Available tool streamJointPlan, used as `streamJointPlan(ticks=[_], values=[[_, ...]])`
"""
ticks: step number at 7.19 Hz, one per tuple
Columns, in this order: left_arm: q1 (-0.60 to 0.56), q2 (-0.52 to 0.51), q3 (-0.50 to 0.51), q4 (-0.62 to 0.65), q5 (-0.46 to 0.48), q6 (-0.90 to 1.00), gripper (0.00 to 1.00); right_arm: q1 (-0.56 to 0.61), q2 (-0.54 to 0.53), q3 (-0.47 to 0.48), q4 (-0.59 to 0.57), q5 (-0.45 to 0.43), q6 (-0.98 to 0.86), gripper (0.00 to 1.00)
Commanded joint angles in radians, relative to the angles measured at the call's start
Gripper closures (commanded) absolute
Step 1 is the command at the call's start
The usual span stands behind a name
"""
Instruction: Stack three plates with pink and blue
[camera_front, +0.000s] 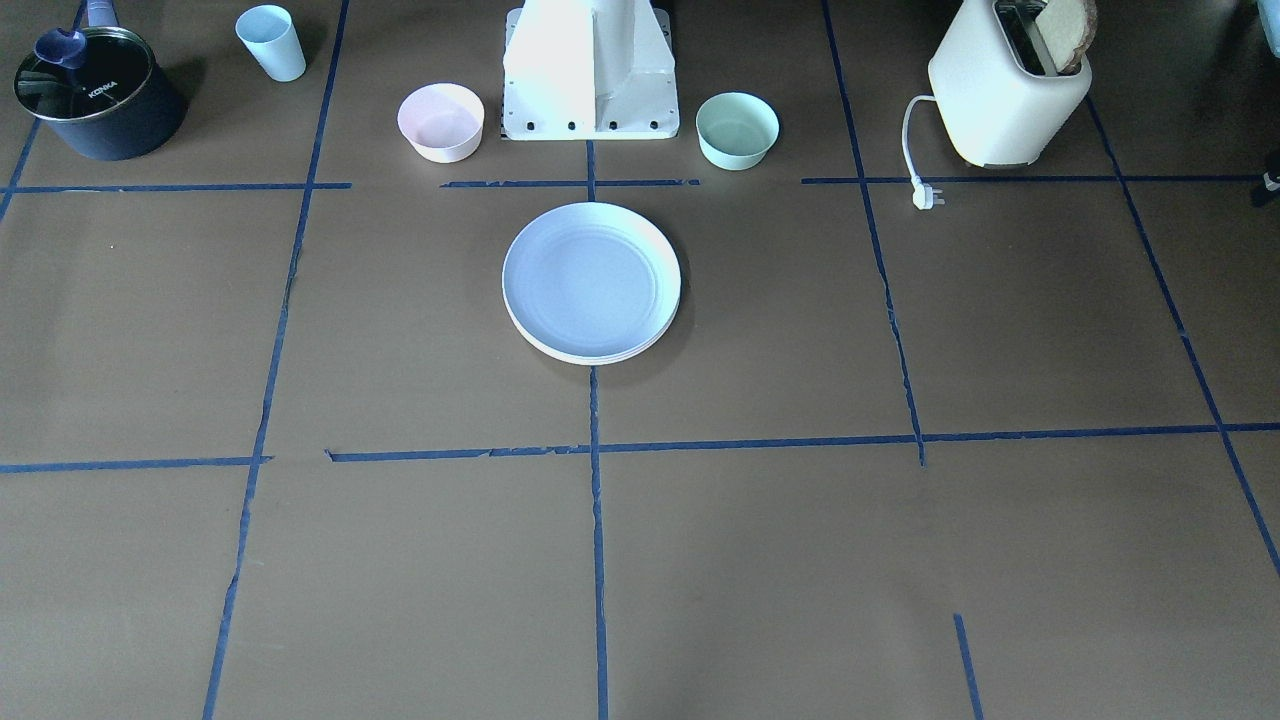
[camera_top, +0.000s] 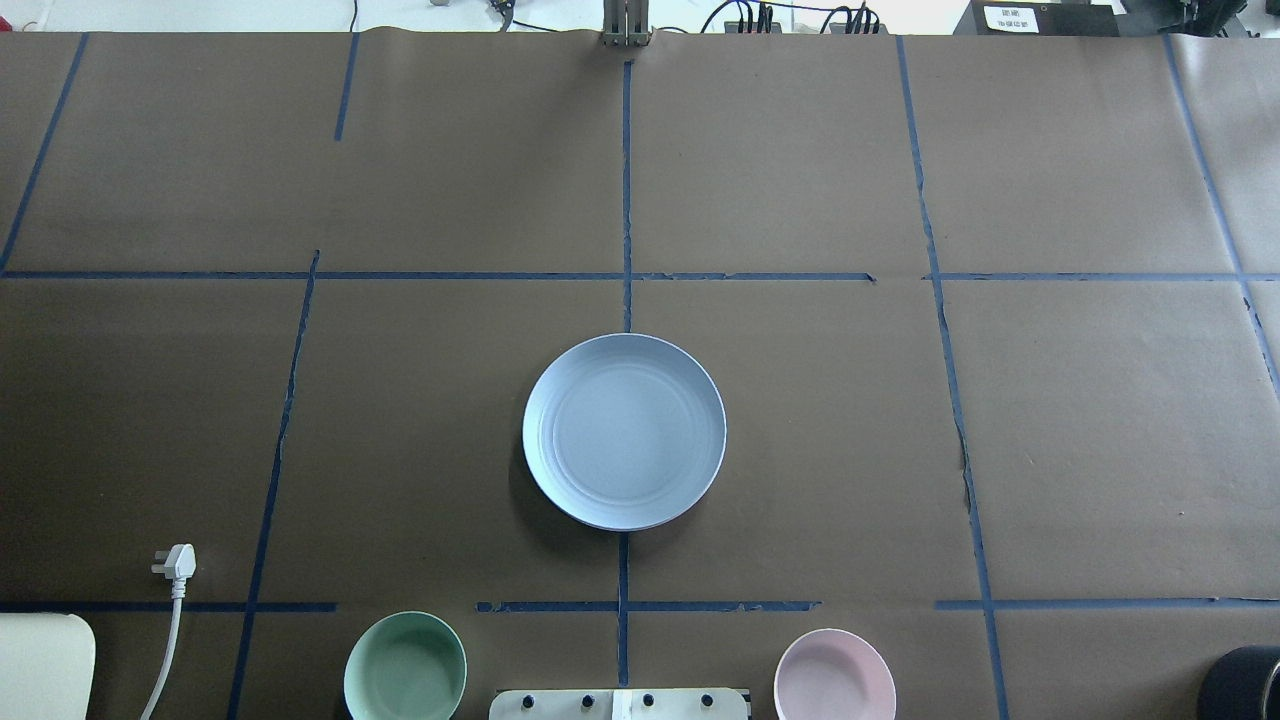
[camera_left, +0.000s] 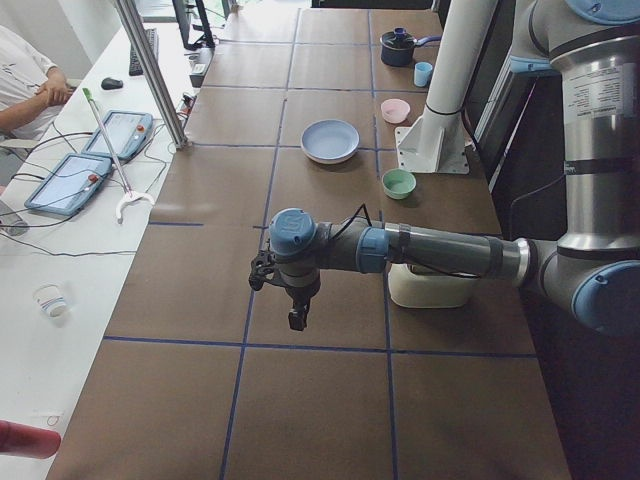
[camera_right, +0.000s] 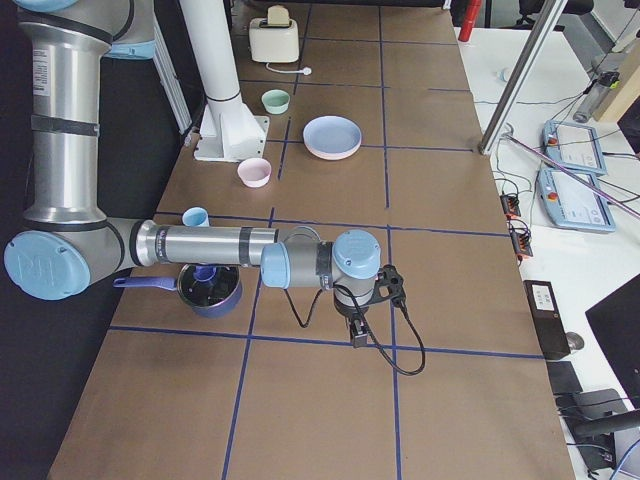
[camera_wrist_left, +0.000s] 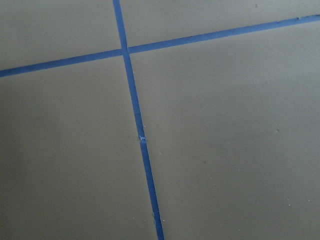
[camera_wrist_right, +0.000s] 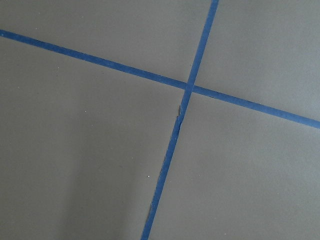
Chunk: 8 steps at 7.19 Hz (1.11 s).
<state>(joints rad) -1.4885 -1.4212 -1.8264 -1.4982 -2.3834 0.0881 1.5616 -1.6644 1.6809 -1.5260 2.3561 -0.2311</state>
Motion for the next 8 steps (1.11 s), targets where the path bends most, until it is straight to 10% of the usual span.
streamJointPlan(ticks=[1, 8], values=[[0.001, 0.002, 0.013, 0.015, 0.001, -0.01, 0.0, 0.0, 0.0, 0.0, 0.004, -0.001, -0.001, 0.0], [-0.009, 0.002, 0.058, 0.004, 0.003, -0.047, 0.0, 0.0, 0.001, 0.016, -0.005, 0.0, -0.001, 0.0]])
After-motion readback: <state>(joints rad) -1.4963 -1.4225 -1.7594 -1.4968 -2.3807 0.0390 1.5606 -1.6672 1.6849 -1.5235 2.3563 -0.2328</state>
